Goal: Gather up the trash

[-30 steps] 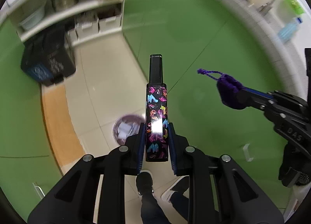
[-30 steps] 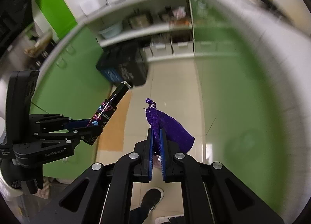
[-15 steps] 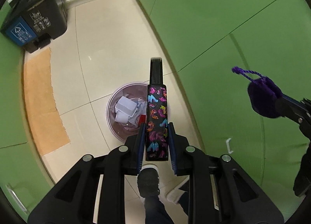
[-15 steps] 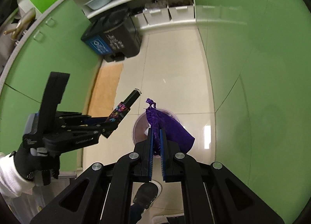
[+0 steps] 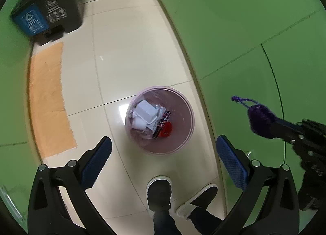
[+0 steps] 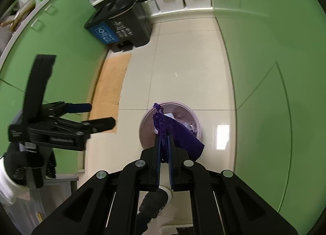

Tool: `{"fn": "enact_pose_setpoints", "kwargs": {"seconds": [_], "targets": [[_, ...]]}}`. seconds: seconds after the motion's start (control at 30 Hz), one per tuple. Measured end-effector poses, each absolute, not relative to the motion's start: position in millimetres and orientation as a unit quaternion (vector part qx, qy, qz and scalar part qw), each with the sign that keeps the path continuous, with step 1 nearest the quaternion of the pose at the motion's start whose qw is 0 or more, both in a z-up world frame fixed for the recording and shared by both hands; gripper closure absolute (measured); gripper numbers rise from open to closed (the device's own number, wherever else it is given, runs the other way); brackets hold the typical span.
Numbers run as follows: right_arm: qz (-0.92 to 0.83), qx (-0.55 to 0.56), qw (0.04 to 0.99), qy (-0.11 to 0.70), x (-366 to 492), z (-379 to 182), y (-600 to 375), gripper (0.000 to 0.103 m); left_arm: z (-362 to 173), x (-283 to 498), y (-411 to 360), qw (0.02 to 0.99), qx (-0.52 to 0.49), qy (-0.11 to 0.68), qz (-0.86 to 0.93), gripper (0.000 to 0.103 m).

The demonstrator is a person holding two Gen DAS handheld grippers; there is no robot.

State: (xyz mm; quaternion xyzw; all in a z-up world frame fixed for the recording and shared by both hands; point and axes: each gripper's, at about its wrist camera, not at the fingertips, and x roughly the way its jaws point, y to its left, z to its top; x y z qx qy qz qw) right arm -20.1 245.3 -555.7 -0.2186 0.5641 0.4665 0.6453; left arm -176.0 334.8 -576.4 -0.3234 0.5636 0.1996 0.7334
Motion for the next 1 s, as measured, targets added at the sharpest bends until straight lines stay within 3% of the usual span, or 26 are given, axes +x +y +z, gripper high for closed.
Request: {"fn": "enact_pose_setpoints", "kwargs": {"seconds": [0.33,0.47,0.5,0.53,0.57,0.6,0.77,1.0], "targets": [[0.486,-0.243,0.618,0.568,-36.0,-598.2,293.8,0.096,-551.8,-225.3,355.1,0.735,-0.338,0.541,0.231,0.003],[0.487,-0.257,0.615,0.565,-36.9,-618.1,304.9,0.087,-555.5,-238.4,361.7,0.737,-0.347,0.53,0.237,0.003],[0.486,-0.259,0.616,0.563,-37.2,-620.9,306.9,0.066,-556.2,-240.8,361.5,0.737,-0.346,0.529,0.239,0.003],[0.485,-0.259,0.621,0.558,-37.0,-622.2,308.1,0.029,-555.4,-242.8,361.8,0.739,-0.343,0.528,0.24,0.003],[0.485,-0.258,0.627,0.552,-37.3,-622.1,308.6,0.013,-554.4,-243.8,361.6,0.739,-0.341,0.528,0.241,0.003],[0.485,-0.255,0.631,0.549,-36.9,-621.9,309.1,0.006,-554.5,-245.0,361.6,0.739,-0.342,0.527,0.242,0.003],[0.465,-0.26,0.63,0.566,-31.4,-627.4,305.0,0.006,-553.2,-245.5,360.4,0.737,-0.346,0.526,0.246,0.003],[0.454,-0.256,0.642,0.563,-28.9,-593.5,290.8,0.006,-525.6,-236.0,355.7,0.744,-0.33,0.528,0.244,0.003]]}}
